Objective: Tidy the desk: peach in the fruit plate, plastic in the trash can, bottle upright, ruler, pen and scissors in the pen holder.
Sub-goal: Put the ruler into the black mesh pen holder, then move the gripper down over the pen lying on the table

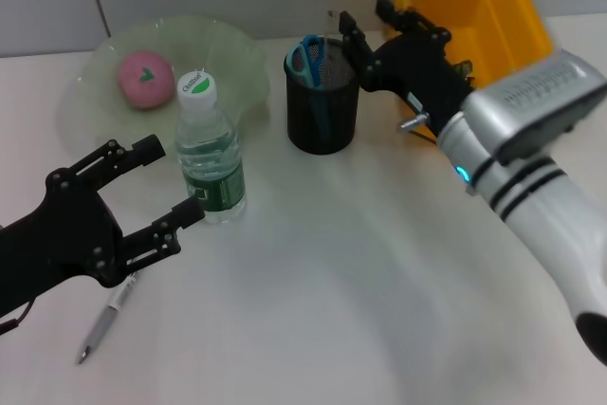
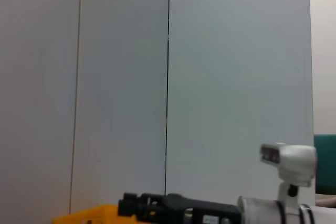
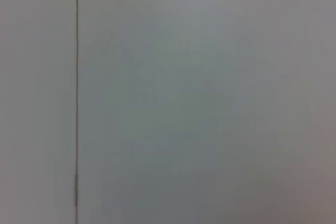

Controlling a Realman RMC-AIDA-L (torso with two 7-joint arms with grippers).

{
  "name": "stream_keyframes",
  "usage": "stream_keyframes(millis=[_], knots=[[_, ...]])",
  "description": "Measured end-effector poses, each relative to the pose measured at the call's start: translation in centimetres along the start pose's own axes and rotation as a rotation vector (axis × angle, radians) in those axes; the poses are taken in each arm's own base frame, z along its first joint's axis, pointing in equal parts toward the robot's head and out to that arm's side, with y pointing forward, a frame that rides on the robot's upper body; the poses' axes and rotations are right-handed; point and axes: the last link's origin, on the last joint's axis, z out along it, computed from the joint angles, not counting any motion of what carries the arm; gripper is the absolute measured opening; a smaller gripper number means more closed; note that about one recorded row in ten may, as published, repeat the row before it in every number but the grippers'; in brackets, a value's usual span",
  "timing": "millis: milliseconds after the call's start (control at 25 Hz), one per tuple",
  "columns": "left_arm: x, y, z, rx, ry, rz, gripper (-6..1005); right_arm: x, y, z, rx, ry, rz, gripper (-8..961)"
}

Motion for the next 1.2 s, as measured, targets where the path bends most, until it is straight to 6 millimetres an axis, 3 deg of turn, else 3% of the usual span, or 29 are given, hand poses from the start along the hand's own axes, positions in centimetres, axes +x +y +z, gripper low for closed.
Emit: stream_keyframes(millis=[320, 400, 480, 520, 560, 600, 640, 720, 760, 840, 1000, 1080, 1160, 1200], knots=[[0.6, 0.3, 0.2, -0.034, 0.022, 0.010, 791, -1.8, -1.3, -5.3, -0.049, -0.237, 0.178, 611], [0.8, 0.4, 0.4, -0.061, 0.014, 0.015, 791, -2.4, -2.7, -8.9, -0.243, -0.263, 0.279, 689], [0.8, 0.4, 0.5, -0.076, -0.005, 0.008, 791, -2.5, -3.1, -9.7, -0.301, -0.244, 0.296, 826], [0.8, 0.5, 0.6, -0.084, -0.018, 0.001, 791, -2.5, -3.1, -9.7, -0.301, -0.244, 0.296, 826], [0.8, 0.5, 0.6, -0.084, -0.018, 0.001, 791, -2.6, -4.2, -11.5, -0.425, -0.169, 0.318, 826], [0.6, 0.5, 0.8, -0.097, -0.046, -0.012, 791, -2.6, -4.2, -11.5, -0.425, -0.169, 0.318, 826], [0.6, 0.5, 0.8, -0.097, -0.046, -0.012, 791, -2.5, -5.0, -13.2, -0.521, -0.075, 0.288, 826], [0.6, 0.5, 0.8, -0.097, -0.046, -0.012, 791, -2.4, -5.2, -14.0, -0.578, -0.022, 0.259, 826], [-0.3, 0.2, 1.8, -0.110, -0.215, -0.059, 791, -2.3, -5.5, -15.4, -0.678, 0.076, 0.201, 826], [-0.7, -0.1, 2.0, -0.082, -0.316, -0.088, 790, -2.3, -5.8, -16.4, -0.725, 0.133, 0.169, 826], [-0.7, -0.3, 2.1, -0.054, -0.378, -0.104, 790, -2.2, -6.3, -17.5, -0.719, 0.170, 0.144, 826], [0.5, -0.2, 2.8, 0.081, -0.507, -0.176, 790, -2.1, -6.5, -18.0, -0.705, 0.186, 0.133, 826], [0.5, -0.2, 2.8, 0.081, -0.507, -0.176, 790, -1.9, -6.9, -18.5, -0.687, 0.209, 0.110, 826], [1.2, 0.0, 3.5, 0.160, -0.636, -0.198, 790, -1.9, -6.9, -18.5, -0.687, 0.209, 0.110, 826]])
